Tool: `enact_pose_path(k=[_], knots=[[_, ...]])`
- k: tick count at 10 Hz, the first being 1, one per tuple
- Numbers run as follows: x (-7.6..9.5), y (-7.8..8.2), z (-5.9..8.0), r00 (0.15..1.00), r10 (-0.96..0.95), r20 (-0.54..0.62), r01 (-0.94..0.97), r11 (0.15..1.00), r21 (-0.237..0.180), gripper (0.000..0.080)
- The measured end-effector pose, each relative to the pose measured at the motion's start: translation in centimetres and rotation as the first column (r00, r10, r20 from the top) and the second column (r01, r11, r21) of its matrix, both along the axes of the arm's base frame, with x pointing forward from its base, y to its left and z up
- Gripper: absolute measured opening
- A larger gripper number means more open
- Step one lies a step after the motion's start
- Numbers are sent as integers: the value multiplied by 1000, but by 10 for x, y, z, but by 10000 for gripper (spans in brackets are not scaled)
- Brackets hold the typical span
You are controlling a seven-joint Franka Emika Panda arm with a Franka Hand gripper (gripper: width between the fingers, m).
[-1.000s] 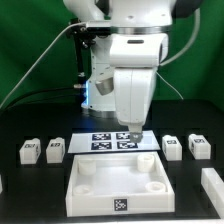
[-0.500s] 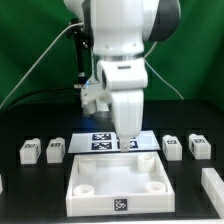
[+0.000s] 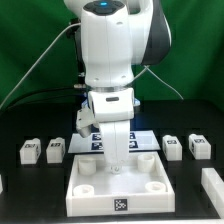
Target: Assemble one leg
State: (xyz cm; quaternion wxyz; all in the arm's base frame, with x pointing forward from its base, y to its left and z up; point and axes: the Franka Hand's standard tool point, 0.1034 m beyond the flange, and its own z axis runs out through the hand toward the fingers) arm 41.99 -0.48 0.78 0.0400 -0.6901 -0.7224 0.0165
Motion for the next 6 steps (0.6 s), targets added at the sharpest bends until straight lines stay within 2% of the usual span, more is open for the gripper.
enact_pose_path(k=[1, 2, 3, 4, 5, 6], knots=[[0, 0, 0, 1000, 0, 0, 0, 1000, 0, 623], [0, 0, 0, 1000, 0, 0, 0, 1000, 0, 438], [0, 0, 0, 1000, -1, 0, 1, 1000, 0, 438], [0, 0, 0, 1000, -1, 0, 1, 1000, 0, 257], [0, -1, 0, 1000, -1, 0, 1, 1000, 0, 120], [2, -1, 1, 1000, -2, 6, 2, 1000, -1, 61]])
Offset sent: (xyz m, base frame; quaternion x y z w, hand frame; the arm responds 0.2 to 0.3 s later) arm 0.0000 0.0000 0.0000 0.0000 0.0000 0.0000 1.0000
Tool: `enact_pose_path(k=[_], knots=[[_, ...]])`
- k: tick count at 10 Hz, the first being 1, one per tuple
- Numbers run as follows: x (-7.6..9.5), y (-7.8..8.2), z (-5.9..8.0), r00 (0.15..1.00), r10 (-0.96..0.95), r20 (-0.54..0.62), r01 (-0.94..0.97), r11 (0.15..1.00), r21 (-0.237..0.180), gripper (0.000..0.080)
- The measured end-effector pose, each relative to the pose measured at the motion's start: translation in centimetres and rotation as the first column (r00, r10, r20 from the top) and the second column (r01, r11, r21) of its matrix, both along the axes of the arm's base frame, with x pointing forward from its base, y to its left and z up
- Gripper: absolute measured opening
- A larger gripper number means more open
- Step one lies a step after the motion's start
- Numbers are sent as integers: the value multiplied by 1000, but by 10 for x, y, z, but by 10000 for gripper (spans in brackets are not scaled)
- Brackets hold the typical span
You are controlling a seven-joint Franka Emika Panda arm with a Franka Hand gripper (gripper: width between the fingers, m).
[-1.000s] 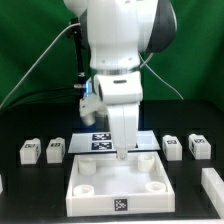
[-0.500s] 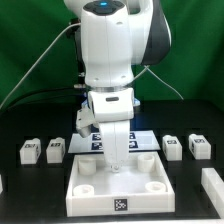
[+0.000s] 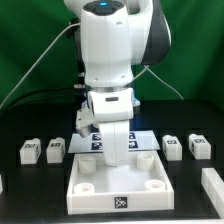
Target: Assemble one leg
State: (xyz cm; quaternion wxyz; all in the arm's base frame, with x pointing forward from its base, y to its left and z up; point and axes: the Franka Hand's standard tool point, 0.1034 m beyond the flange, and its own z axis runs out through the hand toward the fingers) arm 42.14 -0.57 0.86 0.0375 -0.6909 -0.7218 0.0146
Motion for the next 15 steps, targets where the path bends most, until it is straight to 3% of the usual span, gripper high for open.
enact_pose_path(k=[8, 13, 15], knots=[[3, 2, 1, 1000, -11, 6, 11, 1000, 0, 61], [51, 41, 1, 996, -71, 49, 69, 997, 28, 61], [62, 55, 0, 997, -55, 63, 52, 998, 41, 60]])
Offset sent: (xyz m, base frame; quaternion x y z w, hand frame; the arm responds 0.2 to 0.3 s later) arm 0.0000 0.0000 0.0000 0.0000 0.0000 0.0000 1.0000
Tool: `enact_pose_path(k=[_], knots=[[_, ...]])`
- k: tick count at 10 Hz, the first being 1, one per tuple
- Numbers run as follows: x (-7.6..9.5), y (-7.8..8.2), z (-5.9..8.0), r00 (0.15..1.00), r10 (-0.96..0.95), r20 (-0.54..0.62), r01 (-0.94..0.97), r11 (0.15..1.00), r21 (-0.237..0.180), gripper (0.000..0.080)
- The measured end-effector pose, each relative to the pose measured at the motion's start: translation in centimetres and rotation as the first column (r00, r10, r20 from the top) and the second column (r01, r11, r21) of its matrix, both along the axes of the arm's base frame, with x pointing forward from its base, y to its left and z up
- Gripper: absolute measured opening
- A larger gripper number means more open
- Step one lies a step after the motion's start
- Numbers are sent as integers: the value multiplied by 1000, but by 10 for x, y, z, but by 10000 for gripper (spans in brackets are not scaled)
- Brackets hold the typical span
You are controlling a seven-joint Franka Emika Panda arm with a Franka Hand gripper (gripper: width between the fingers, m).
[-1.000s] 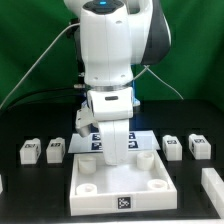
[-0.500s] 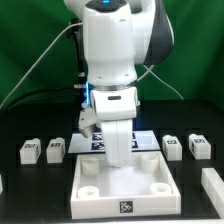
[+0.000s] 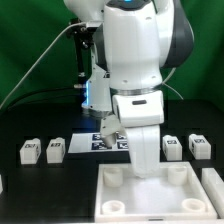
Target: Assemble one leg
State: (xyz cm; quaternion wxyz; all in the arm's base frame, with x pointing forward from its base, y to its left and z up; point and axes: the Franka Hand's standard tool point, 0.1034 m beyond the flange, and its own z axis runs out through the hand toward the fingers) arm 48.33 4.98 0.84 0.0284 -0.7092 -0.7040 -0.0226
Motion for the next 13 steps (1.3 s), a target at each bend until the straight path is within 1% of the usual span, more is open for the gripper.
enact_pose_path(k=[2, 7, 8, 9, 10, 11, 12, 13], knots=[[6, 12, 0, 1000, 13, 18, -13, 1000, 9, 60], [7, 11, 0, 1000, 11, 22, -11, 1000, 10, 60], [7, 11, 0, 1000, 10, 22, -11, 1000, 10, 243], [7, 10, 0, 1000, 9, 22, -10, 1000, 10, 378], [7, 10, 0, 1000, 9, 22, -9, 1000, 10, 378], [7, 10, 0, 1000, 8, 22, -9, 1000, 10, 558], [7, 10, 0, 1000, 8, 22, -8, 1000, 10, 620], [7, 9, -1, 1000, 8, 22, -8, 1000, 10, 620]])
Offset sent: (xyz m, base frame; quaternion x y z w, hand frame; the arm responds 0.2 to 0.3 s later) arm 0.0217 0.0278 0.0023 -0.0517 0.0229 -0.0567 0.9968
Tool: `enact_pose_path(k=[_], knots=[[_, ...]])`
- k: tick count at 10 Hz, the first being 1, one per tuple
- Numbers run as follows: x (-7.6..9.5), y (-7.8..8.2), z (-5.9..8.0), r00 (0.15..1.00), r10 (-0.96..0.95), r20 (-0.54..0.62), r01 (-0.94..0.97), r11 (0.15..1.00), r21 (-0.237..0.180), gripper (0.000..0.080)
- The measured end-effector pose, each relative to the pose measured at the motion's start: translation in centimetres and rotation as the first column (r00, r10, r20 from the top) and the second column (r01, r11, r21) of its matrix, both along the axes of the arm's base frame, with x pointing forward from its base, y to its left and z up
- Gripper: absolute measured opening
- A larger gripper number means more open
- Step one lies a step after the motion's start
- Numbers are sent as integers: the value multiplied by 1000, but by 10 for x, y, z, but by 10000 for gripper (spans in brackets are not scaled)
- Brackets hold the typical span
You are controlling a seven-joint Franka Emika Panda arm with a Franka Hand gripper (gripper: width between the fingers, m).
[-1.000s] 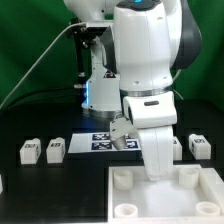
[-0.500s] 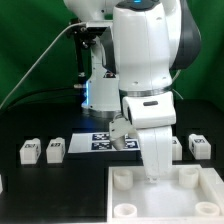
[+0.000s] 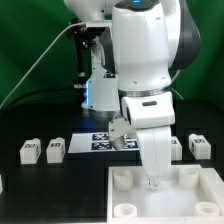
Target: Assemble one leg
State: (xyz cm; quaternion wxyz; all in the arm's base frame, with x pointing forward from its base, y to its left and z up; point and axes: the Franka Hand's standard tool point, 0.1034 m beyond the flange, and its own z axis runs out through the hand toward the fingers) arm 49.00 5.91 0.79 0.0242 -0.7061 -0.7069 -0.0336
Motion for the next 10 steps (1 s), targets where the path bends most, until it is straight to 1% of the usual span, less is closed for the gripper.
enact_pose_path(k=[1, 2, 6, 7, 8, 9, 10], knots=[[0, 0, 0, 1000, 0, 0, 0, 1000, 0, 644], [0, 0, 0, 1000, -1, 0, 1, 1000, 0, 648], [0, -1, 0, 1000, -1, 0, 1, 1000, 0, 649], [0, 1, 2, 999, -40, -1, 40, 999, 0, 649], [-1, 8, 14, 993, -116, 6, 116, 993, -3, 649], [-7, 17, 26, 990, -143, 17, 143, 990, -8, 649], [-14, 29, 36, 962, -273, 11, 273, 962, -7, 649]])
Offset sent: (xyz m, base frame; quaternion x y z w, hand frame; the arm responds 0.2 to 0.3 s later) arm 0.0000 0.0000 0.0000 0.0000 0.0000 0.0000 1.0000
